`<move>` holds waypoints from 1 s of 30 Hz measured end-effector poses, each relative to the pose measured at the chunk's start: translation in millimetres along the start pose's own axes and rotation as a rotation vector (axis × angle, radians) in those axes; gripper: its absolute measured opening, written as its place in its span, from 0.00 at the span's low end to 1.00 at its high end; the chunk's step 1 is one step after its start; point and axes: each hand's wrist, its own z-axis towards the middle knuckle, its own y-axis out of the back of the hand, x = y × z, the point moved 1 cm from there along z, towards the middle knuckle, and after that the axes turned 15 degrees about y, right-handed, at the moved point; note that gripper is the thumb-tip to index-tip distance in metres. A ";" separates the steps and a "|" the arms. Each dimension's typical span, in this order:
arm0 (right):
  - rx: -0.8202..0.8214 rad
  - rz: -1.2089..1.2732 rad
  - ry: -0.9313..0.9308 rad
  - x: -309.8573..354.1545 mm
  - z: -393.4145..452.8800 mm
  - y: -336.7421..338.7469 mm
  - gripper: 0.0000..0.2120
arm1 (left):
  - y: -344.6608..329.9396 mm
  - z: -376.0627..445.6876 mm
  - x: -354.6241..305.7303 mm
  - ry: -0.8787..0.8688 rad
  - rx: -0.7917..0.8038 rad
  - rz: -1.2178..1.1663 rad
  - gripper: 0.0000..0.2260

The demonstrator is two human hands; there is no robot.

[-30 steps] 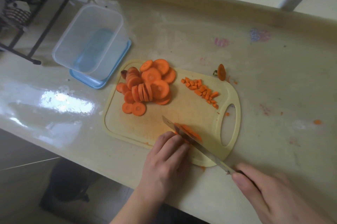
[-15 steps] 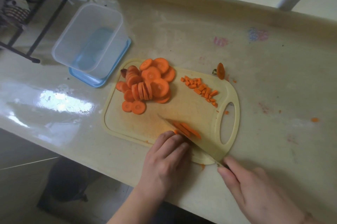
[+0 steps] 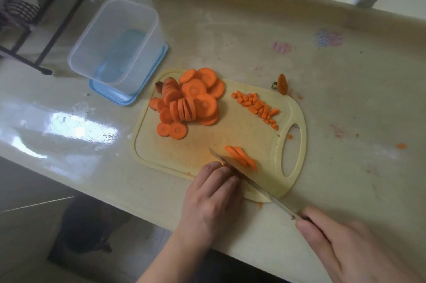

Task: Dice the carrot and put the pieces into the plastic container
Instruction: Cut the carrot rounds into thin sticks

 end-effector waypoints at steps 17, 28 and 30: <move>-0.069 0.086 0.180 -1.5 28.9 -2.8 0.30 | 0.2 5.3 -1.5 0.041 -0.012 0.039 0.03; -0.070 -0.056 0.160 13.1 36.5 -13.8 0.25 | -4.2 4.7 1.7 0.066 -0.024 0.028 0.04; -0.086 -0.006 0.186 9.2 39.4 -11.1 0.25 | -2.9 3.6 2.2 0.070 -0.019 0.017 0.04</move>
